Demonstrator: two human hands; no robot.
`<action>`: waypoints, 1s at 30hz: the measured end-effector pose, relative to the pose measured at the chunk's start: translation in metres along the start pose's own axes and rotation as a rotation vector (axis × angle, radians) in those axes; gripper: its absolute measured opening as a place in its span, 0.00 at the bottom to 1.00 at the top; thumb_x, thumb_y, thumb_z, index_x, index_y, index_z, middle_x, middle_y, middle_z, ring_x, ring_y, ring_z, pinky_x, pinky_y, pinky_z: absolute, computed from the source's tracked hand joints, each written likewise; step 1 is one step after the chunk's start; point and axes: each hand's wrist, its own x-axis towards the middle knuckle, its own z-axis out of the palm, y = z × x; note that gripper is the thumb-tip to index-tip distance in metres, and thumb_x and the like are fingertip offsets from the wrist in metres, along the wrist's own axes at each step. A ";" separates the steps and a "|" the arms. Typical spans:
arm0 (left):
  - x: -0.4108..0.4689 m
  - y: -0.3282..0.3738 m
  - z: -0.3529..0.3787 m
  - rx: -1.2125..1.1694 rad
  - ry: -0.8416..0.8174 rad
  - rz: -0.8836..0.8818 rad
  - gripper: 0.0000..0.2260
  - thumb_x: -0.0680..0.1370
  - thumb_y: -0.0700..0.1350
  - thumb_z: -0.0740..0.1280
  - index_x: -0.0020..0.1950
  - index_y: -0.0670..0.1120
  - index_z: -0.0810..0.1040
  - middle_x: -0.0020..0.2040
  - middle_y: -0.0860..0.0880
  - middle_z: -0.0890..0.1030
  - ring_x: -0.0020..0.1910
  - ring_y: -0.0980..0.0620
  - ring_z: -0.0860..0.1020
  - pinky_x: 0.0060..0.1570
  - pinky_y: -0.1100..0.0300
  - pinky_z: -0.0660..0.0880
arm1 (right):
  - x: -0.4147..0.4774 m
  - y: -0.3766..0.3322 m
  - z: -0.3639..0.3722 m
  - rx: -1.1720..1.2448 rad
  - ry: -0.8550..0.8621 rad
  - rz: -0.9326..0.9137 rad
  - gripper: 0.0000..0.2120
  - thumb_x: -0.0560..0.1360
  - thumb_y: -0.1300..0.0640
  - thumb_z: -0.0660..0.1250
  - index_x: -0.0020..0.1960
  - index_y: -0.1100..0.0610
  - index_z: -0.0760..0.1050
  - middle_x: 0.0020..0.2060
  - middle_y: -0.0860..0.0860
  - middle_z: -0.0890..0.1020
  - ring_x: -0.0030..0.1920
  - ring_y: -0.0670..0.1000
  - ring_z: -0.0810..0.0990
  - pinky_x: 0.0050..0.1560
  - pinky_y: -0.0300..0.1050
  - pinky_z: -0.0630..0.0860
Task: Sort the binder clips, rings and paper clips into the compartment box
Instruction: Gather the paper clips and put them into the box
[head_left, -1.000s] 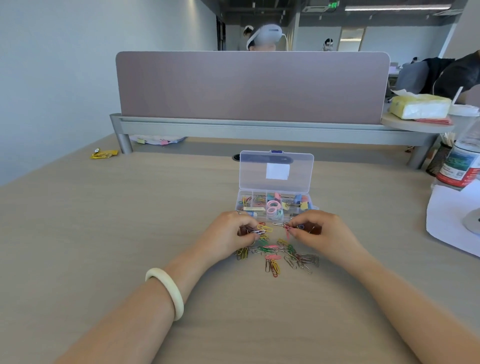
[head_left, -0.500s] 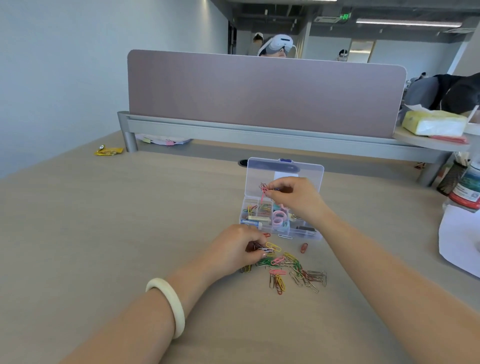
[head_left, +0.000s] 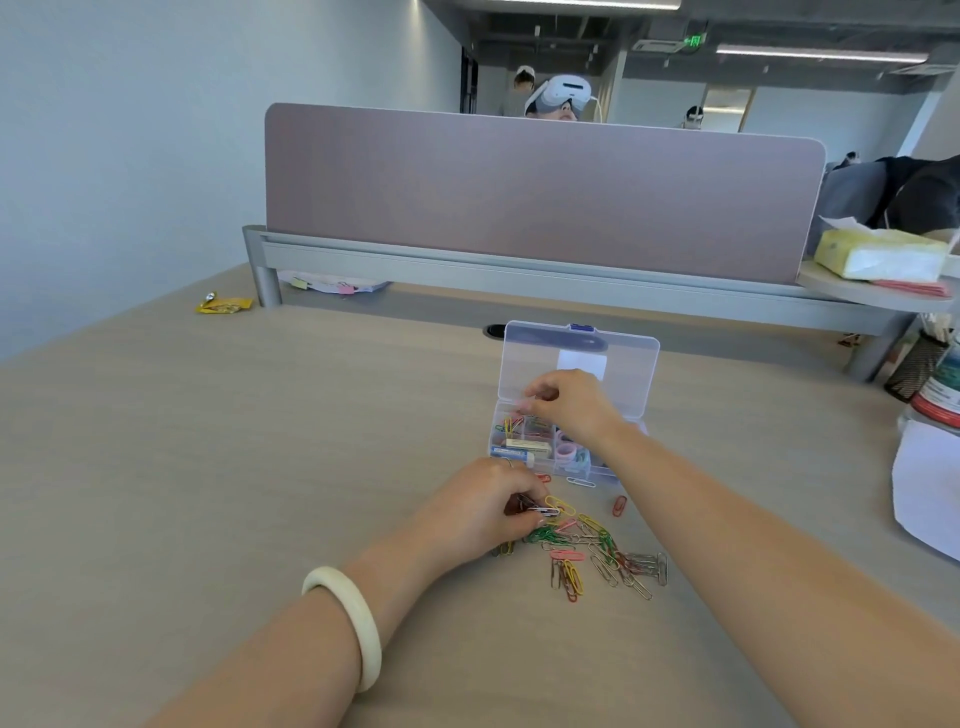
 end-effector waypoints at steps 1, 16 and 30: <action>0.000 0.000 0.000 -0.002 -0.001 0.001 0.08 0.73 0.43 0.68 0.51 0.43 0.80 0.49 0.45 0.82 0.47 0.49 0.76 0.40 0.67 0.63 | 0.000 -0.001 0.000 0.003 -0.003 0.005 0.12 0.72 0.60 0.69 0.54 0.62 0.78 0.44 0.54 0.80 0.45 0.49 0.76 0.49 0.41 0.72; -0.001 -0.003 -0.002 -0.083 0.031 -0.009 0.07 0.71 0.43 0.70 0.46 0.42 0.80 0.46 0.45 0.82 0.41 0.57 0.74 0.42 0.59 0.69 | -0.017 0.005 -0.012 0.008 -0.001 -0.041 0.10 0.72 0.58 0.69 0.53 0.58 0.79 0.47 0.53 0.82 0.46 0.48 0.78 0.49 0.40 0.74; 0.015 -0.007 -0.011 -0.335 0.184 -0.111 0.09 0.70 0.39 0.71 0.35 0.53 0.79 0.31 0.54 0.75 0.29 0.62 0.69 0.32 0.67 0.66 | -0.123 0.040 -0.056 0.049 -0.104 -0.024 0.03 0.72 0.56 0.69 0.43 0.51 0.81 0.32 0.43 0.81 0.32 0.39 0.73 0.37 0.29 0.69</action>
